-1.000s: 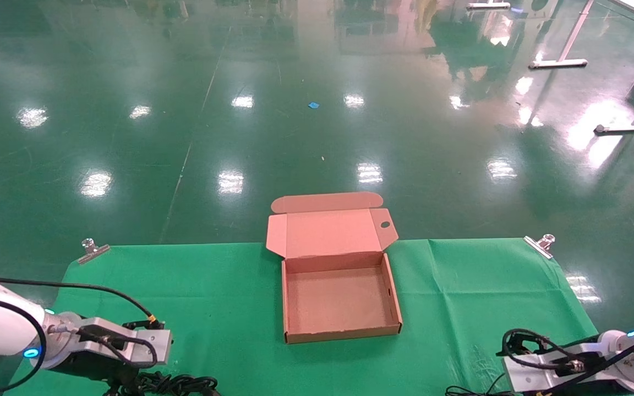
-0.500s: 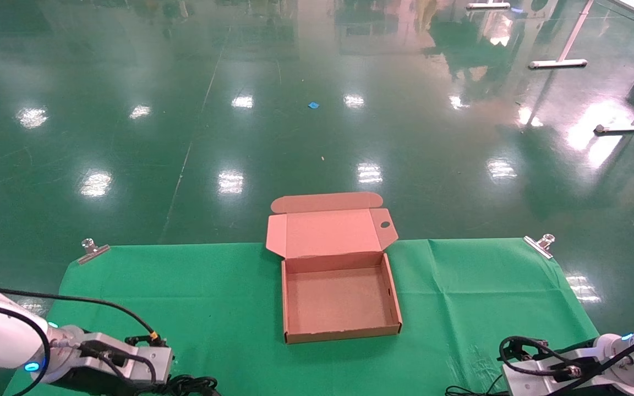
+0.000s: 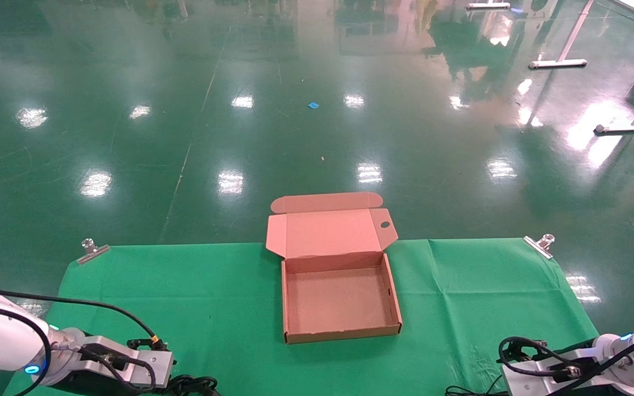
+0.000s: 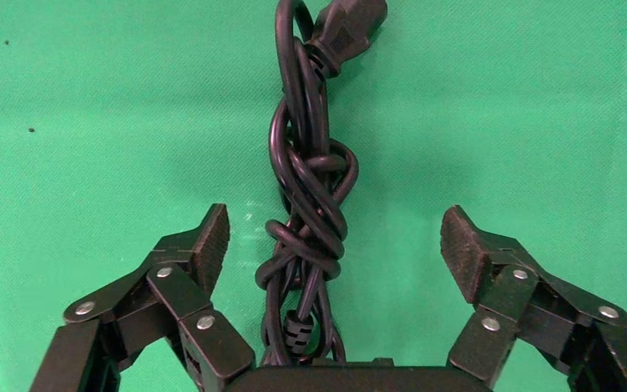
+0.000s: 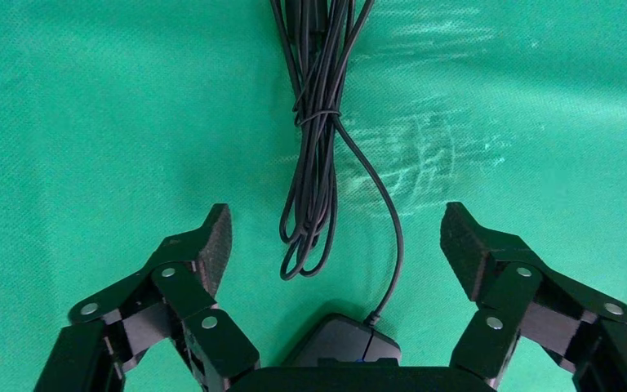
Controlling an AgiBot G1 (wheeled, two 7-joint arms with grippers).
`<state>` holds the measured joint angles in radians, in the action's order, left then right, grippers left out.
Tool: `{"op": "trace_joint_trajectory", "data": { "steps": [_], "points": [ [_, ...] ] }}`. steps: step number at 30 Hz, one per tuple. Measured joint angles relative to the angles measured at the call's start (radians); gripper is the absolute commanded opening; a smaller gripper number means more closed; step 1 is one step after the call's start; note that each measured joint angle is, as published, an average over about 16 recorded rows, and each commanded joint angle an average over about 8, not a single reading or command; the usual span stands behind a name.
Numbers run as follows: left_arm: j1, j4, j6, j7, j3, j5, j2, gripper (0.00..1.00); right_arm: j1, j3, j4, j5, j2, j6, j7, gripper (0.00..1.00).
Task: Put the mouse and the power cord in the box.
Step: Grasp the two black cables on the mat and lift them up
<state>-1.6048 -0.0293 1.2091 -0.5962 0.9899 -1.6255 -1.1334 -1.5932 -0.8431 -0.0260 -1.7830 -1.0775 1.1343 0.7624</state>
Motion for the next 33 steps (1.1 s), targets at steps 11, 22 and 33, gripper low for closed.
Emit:
{"op": "trace_joint_trajectory", "data": {
  "steps": [11,22,33],
  "points": [
    [0.000,-0.002,0.000,0.003,-0.001,0.001,0.001,0.00,0.000,0.000,-0.004,0.001,0.002,0.001,-0.001,0.00],
    [0.000,-0.004,0.001,0.004,-0.001,0.002,0.001,0.00,0.000,0.000,-0.006,0.001,0.003,0.002,-0.001,0.00],
    [-0.003,0.000,0.010,0.009,-0.004,0.007,0.007,0.00,-0.003,0.004,-0.005,0.007,0.010,0.011,-0.002,0.00]
  ]
}}
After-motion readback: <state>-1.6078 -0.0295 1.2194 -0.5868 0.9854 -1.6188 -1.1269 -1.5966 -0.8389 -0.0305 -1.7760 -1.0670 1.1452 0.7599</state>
